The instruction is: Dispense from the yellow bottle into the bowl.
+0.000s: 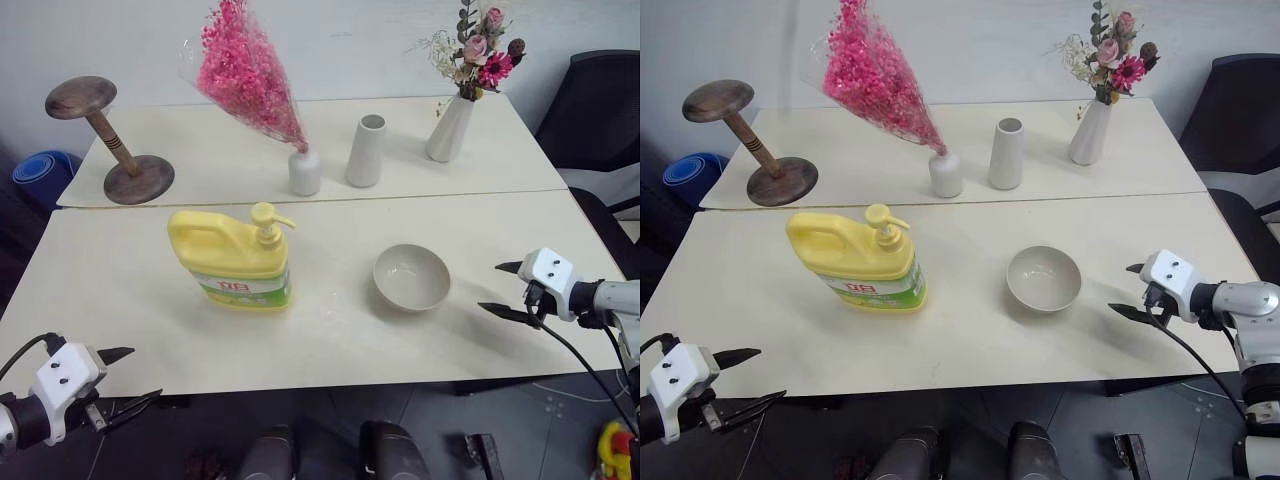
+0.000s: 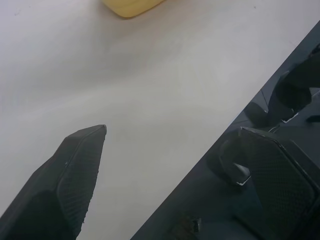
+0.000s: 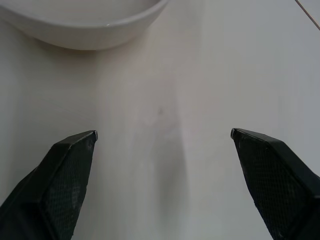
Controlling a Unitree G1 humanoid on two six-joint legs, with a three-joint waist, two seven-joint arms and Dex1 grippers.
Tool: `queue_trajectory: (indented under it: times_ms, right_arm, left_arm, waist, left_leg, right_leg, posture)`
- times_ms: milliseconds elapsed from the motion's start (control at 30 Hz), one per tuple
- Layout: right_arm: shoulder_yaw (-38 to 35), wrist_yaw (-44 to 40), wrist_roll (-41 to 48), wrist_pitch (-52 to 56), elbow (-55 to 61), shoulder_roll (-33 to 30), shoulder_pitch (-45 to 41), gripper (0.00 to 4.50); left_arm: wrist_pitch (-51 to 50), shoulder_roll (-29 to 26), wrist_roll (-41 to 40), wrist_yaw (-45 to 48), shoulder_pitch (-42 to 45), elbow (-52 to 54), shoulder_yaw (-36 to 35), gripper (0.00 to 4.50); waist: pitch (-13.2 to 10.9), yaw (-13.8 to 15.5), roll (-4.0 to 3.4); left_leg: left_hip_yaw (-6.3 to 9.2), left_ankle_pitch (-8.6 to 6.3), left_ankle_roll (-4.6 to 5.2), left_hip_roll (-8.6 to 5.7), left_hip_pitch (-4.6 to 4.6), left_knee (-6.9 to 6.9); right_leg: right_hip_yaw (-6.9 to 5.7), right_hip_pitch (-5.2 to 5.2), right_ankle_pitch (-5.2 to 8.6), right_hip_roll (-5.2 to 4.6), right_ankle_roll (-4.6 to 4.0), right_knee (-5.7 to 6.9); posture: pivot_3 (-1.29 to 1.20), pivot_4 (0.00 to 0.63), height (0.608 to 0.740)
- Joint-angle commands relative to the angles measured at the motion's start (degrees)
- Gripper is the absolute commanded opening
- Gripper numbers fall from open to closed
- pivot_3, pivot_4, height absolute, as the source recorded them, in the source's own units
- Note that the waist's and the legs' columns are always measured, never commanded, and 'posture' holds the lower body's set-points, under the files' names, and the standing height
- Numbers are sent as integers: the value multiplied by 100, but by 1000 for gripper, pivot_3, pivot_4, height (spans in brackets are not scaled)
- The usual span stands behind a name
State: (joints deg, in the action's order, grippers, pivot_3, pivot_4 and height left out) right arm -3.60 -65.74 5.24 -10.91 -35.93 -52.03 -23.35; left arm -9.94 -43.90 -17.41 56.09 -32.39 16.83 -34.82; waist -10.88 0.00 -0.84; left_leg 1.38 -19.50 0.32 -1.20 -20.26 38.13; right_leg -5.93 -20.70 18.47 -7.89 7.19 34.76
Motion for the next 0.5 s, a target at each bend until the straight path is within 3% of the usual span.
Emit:
queue_trajectory:
  times_ms: [33,333,500]
  right_arm:
    - [-101,-53,104,73,188,-104,-37,4463]
    - [-85,-59,109,386,718,-122,57,4463]
    - [-307,-318,950,1713,2062,-53,91,4463]
  left_arm:
    - [117,-107,63,40,-17,16,-57,4500]
    - [-492,-16,-379,-121,162,240,-188,4500]
    - [-1596,-300,-1619,80,393,1145,-515,4500]
  waist:
    - [0,1,0]
    - [0,-6,0]
    - [-3,1,4]
  left_leg:
    - [0,0,0,0,0,0]
    - [-1,-2,0,2,0,0]
    - [5,-2,-1,5,-2,5]
  right_leg:
    - [0,0,0,0,0,0]
    - [2,-1,0,0,0,1]
    - [4,-1,-1,-2,-1,2]
  posture:
    - [0,150,740]
    - [0,150,740]
    - [0,150,740]
